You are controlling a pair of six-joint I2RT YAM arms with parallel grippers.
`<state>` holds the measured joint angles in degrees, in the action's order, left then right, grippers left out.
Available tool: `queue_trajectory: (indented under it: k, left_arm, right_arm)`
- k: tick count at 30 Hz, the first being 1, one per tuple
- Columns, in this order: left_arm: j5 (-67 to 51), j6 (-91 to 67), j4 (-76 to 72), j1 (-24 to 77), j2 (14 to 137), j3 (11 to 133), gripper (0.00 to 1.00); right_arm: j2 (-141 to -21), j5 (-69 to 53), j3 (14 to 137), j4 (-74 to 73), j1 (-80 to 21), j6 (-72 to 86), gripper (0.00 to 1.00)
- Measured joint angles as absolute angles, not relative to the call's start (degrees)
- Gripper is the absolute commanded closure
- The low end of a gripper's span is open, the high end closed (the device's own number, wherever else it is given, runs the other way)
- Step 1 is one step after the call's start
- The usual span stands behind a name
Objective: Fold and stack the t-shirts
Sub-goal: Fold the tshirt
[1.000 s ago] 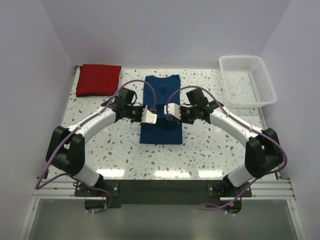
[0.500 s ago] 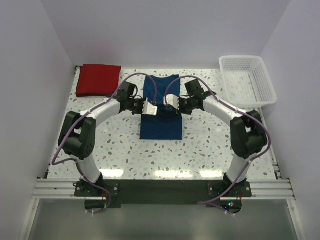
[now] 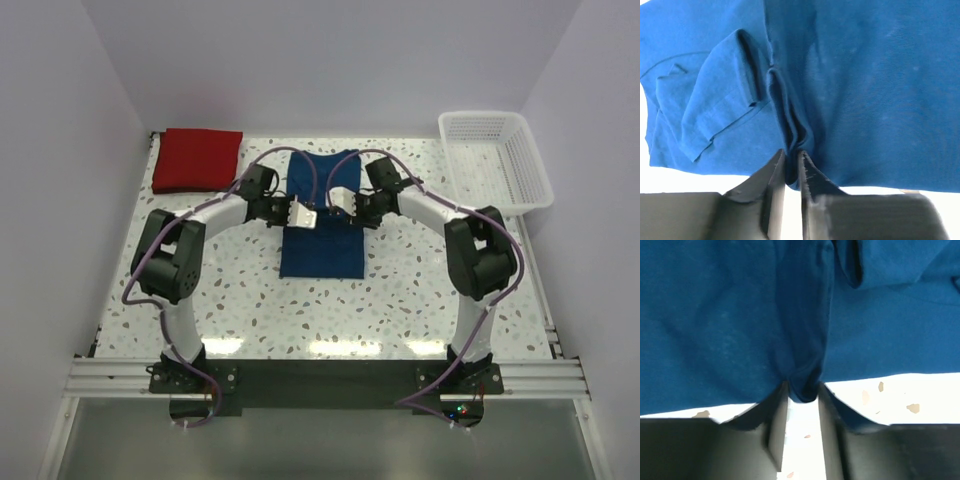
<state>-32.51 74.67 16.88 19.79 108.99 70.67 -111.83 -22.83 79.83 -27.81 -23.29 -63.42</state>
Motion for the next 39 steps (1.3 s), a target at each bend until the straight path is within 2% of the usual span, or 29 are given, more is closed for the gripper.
queue_trajectory:
  k: [2,5,9,12,16,20,23,27,33,39]
  left_arm:
    - [-31.9,74.1,16.7,19.7,109.4,71.3,0.64]
    - [-31.3,70.9,16.8,18.8,109.8,73.8,0.57]
    - [-31.8,67.0,17.0,16.2,107.2,75.2,0.55]
    - [-32.9,66.5,17.4,14.6,100.5,70.7,0.50]
    - [-35.6,66.4,18.8,15.7,87.7,59.5,0.49]
    - [-36.8,65.7,18.9,19.4,81.8,50.2,0.49]
    - [-36.5,65.5,19.0,21.6,81.3,44.2,0.48]
    - [-35.3,64.9,18.1,23.7,81.4,39.5,0.48]
    - [-33.8,63.7,14.3,25.8,83.2,37.9,0.49]
    - [-33.0,63.9,11.9,25.9,86.1,38.1,0.55]
  right_arm:
    - [-112.2,-21.8,80.4,-27.9,-23.3,-63.2,0.55]
    - [-112.2,-20.4,82.7,-29.2,-23.0,-62.8,0.54]
    - [-110.8,-20.1,85.8,-31.7,-22.1,-62.4,0.56]
    - [-106.3,-20.7,85.4,-36.2,-21.9,-61.9,0.59]
    - [-96.9,-21.9,79.3,-38.8,-24.6,-60.4,0.60]
    - [-90.2,-22.1,69.7,-38.3,-32.6,-57.6,0.62]
    - [-90.8,-22.0,65.0,-37.9,-37.1,-55.6,0.64]
    - [-92.0,-20.4,59.5,-35.6,-38.2,-54.1,0.64]
    - [-94.8,-17.0,56.2,-30.9,-38.1,-54.0,0.66]
    - [-96.9,-15.2,55.9,-27.1,-38.1,-54.0,0.67]
